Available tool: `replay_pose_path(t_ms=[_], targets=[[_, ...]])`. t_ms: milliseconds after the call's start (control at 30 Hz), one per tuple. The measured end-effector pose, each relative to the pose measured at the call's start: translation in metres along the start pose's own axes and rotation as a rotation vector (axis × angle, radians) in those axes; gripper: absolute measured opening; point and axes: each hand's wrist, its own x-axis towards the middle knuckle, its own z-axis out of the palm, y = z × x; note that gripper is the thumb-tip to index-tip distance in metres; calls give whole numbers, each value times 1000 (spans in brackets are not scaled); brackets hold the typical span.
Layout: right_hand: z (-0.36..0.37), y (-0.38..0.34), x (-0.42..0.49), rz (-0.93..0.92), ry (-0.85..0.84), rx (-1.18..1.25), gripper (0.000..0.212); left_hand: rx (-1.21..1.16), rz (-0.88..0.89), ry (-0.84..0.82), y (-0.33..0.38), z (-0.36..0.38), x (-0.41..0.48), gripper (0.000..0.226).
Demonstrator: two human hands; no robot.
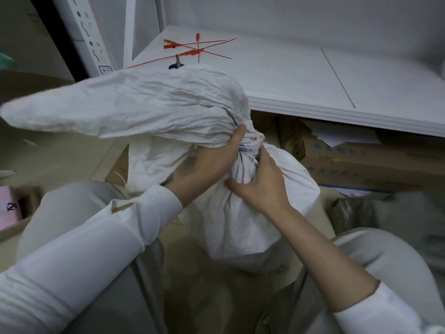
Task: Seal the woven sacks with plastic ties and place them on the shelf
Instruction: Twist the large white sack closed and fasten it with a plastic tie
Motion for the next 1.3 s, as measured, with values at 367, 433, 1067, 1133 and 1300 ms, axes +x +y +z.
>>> replay_pose_path(t_ms=[367, 433, 1067, 1133, 1300], targets=[[-22, -4, 19, -208, -107, 38, 62, 69, 85, -127, -5, -31, 9, 38], [-22, -5, 24, -235, -95, -33, 60, 110, 107, -142, -11, -33, 11, 61], [3, -31, 5, -84, 38, -465, 65, -15, -204, 115, -24, -42, 54, 61], [9, -33, -1, -89, -13, -502, 87, -18, -202, 91, -23, -42, 53, 58], [22, -28, -14, -57, -54, -566, 119, -26, -238, 114, -17, -43, 47, 61]])
